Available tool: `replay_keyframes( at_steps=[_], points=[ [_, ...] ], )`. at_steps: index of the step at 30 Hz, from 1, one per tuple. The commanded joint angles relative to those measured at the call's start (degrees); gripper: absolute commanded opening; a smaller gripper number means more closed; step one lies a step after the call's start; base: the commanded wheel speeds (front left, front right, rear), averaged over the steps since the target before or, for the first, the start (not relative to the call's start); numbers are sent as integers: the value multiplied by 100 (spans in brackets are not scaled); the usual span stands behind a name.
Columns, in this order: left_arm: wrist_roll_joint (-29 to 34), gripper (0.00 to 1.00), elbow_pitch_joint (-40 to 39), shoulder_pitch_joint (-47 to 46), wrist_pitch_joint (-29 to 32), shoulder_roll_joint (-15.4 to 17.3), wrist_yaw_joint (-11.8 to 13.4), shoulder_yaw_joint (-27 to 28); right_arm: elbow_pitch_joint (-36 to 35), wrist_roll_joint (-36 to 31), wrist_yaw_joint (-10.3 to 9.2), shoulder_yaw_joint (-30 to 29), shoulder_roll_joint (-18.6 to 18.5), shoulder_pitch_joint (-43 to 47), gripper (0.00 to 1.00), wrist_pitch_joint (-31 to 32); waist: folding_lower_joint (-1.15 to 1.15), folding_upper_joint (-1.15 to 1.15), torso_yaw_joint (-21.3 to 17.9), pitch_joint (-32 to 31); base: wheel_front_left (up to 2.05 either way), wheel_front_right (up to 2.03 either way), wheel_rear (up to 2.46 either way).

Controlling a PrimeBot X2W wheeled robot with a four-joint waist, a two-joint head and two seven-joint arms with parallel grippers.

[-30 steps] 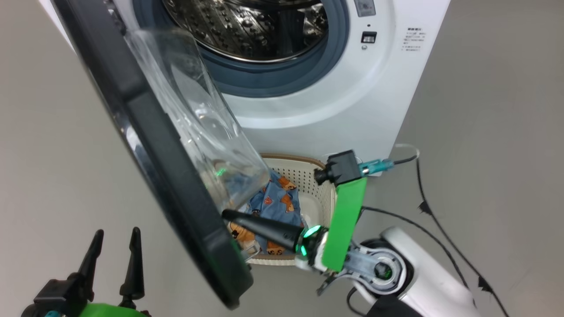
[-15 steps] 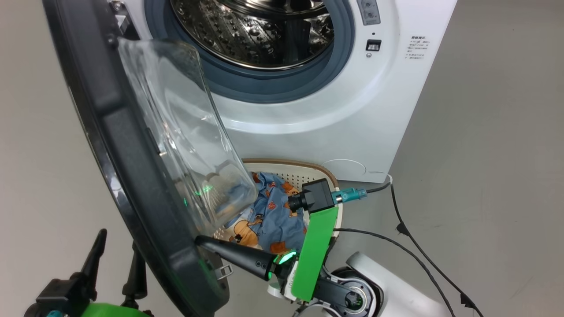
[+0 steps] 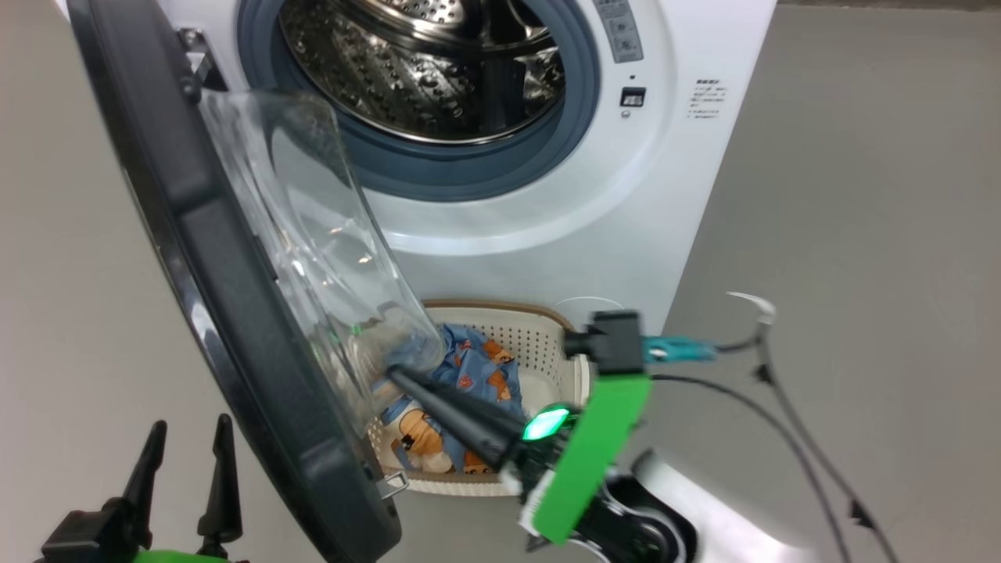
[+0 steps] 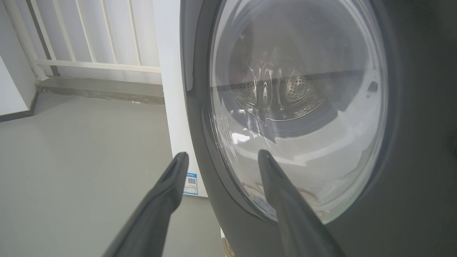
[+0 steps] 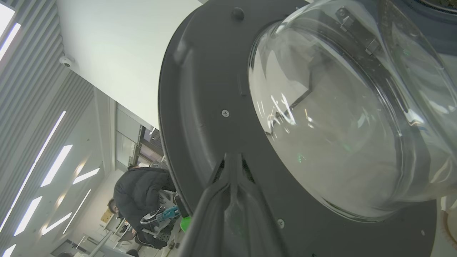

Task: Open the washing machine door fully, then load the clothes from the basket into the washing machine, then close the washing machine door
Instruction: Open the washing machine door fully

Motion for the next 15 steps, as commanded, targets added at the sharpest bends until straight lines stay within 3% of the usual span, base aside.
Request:
replay_keyframes(
  at_steps=[1,5,8,15],
  points=[
    [14,100,-163,-54,-36,71,-9,227,-203,-198,12,98,-25,-3,100,-310,0,0,-53,-57,0,0,0],
    [-5,100,-184,33,-36,71,-9,361,-111,-780,12,443,-563,12,100,-1373,0,0,-129,-180,0,0,0],
    [-5,100,-193,111,-36,71,-9,426,163,-1368,12,430,-891,37,100,-1649,0,0,-186,-252,0,0,0],
    [-35,100,-224,219,-36,71,-9,544,161,-3549,12,-1400,-878,969,100,-1670,0,0,-358,-335,0,0,0]
  ],
)
